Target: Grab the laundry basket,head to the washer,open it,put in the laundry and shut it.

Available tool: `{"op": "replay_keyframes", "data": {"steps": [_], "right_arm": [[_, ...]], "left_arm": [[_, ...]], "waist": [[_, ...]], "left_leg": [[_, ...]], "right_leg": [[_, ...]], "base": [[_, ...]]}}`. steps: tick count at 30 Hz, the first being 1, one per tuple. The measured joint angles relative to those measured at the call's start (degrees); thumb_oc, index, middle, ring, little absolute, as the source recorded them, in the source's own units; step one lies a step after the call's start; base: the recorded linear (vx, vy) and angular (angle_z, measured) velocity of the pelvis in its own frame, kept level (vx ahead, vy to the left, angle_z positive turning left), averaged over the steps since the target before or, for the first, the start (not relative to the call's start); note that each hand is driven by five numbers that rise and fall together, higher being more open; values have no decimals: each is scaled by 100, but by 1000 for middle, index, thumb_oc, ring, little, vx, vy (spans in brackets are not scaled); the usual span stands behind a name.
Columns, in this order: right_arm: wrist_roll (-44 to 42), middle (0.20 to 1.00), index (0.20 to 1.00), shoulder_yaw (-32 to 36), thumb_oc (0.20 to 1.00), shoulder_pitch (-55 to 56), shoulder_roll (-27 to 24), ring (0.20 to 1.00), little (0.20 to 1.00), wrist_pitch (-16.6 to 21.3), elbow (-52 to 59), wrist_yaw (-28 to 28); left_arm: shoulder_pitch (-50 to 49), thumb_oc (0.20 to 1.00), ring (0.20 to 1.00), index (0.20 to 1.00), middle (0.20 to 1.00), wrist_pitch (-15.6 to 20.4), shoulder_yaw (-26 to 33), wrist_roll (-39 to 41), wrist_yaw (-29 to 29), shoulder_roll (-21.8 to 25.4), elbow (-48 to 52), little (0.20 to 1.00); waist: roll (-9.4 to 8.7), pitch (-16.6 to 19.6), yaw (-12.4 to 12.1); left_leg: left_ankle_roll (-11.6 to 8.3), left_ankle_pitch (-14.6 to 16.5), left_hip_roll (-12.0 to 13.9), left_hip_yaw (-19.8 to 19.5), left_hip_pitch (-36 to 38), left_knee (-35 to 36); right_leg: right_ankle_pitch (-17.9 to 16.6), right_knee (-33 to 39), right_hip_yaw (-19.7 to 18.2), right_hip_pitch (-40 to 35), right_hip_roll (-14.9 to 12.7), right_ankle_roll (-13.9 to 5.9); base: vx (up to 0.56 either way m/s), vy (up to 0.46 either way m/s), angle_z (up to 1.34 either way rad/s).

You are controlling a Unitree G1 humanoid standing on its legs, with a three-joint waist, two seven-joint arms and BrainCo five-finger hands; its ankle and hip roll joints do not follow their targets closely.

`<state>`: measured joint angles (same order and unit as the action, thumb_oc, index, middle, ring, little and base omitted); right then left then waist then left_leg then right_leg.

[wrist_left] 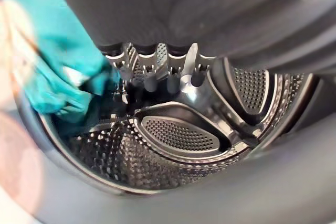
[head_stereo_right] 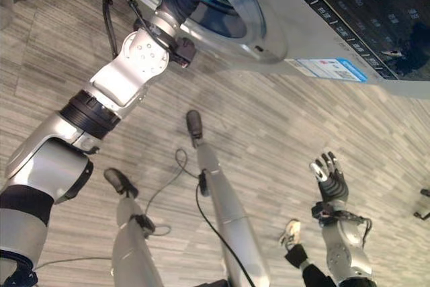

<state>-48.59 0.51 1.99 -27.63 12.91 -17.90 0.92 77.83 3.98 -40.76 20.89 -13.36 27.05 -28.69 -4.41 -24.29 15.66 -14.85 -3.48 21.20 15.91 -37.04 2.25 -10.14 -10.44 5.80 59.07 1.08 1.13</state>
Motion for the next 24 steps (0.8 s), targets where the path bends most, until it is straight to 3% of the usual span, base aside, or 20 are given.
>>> {"op": "replay_keyframes", "data": {"steps": [7, 11, 14, 16, 19, 21, 24], "right_arm": [[-1, 1000, 1000, 18, 1000, -178, 25, 1000, 1000, -34, -454, 63], [39, 1000, 1000, -72, 1000, -319, 62, 1000, 1000, -37, -958, 126], [-6, 1000, 1000, 71, 1000, -255, 110, 1000, 1000, -76, -1585, 151], [-46, 1000, 1000, 180, 1000, -253, 161, 1000, 1000, -186, -2123, 163], [-290, 1000, 1000, 281, 1000, -304, 385, 1000, 1000, -220, -2394, 146], [-442, 1000, 1000, 316, 1000, -483, 493, 1000, 1000, -313, -2778, 146], [-522, 1000, 1000, 916, 1000, -1048, 616, 1000, 1000, -552, -3643, 208]], "left_arm": [[-329, 1000, 1000, 1000, 1000, -111, 344, -352, 54, -78, -113, 1000], [-1253, 1000, 1000, 1000, 1000, -165, 715, -658, 117, 106, -150, 1000], [-2250, 1000, 1000, 1000, 1000, -20, 790, -1724, 405, 439, 254, 1000], [-3581, 1000, 1000, 1000, 1000, 164, 878, -2277, 656, 591, 385, 1000], [-4979, 1000, 1000, 1000, 1000, 67, 1097, -2474, 768, 661, 42, 1000], [-5794, 1000, 1000, 1000, 1000, 35, 1282, -2551, 776, 686, -37, 1000], [-6631, 1000, 1000, 1000, 1000, 45, 2062, -2525, 806, 281, -592, 1000]], "waist": [[40, -2, 15], [107, 30, 100], [224, 90, 57], [274, 117, -86], [278, 133, -150], [285, 146, -330], [322, 160, -432]], "left_leg": [[23, -34, -5, -19, 260, 108], [-1, -49, -31, -82, 740, 207], [-1, -57, -79, -147, 950, 265], [8, -83, -175, -184, 1175, 298], [55, -51, -247, -162, 1540, 297], [60, -50, -322, -135, 1760, 296], [152, 10, -373, -95, 2408, 299]], "right_leg": [[7, -60, 90, -185, -18, 9], [121, -94, 112, -608, -25, 30], [146, -118, 131, -789, -68, 27], [159, -108, 129, -1026, -171, -14], [251, -88, 86, -1392, -226, -153], [258, 14, 66, -1629, -323, -234], [191, 110, 85, -2337, -385, -330]], "base": [[-36, 50, -1], [-55, 102, -2], [-59, 120, 6], [-95, 263, 14], [-13, 160, 5], [19, 251, 1], [19, 170, 2]]}}
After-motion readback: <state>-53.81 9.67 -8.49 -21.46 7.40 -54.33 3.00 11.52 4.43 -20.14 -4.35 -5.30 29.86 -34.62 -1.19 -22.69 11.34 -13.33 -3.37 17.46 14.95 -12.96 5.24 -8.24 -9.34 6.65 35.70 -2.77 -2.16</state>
